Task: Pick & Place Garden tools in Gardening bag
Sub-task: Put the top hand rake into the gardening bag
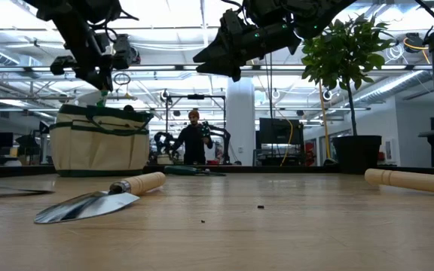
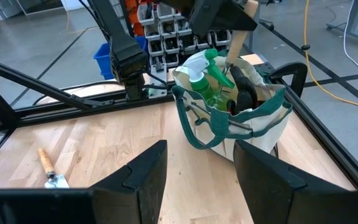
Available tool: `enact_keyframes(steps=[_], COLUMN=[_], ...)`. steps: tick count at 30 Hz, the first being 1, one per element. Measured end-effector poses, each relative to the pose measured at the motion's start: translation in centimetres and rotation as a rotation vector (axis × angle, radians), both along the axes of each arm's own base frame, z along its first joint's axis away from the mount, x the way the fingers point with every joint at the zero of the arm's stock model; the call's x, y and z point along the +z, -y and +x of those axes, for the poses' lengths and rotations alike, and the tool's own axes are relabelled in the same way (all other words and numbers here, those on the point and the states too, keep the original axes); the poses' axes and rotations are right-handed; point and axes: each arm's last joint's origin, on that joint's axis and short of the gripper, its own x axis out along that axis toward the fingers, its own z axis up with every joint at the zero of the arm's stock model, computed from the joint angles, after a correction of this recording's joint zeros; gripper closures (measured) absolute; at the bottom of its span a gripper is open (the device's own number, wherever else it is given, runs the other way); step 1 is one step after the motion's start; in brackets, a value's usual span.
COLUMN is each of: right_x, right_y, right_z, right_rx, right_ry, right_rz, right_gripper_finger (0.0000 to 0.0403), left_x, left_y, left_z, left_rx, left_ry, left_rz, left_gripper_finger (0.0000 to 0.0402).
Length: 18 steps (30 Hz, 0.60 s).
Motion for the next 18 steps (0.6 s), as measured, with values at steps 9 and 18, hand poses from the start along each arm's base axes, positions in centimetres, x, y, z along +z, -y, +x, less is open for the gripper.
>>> enact_keyframes(steps=[9,18], right_x=[0.0,0.0], right_y=[0.0,0.0], right_z=[0.0,0.0], right_rx=[0.0,-0.001], right_ry=[0.0,0.0], right_rz=[0.0,0.004], right_gripper_finger=[0.0225,0.0225], left_x=[-0.03,-0.06], left_y=[0.01,0.03], left_z=[-0.03,-0.06], left_rx=[-0.021,-0.033], left_ry=[-0.042,-0.067], left_rz=[0.005,0.006], left_gripper_finger=[0.0325,0.0225])
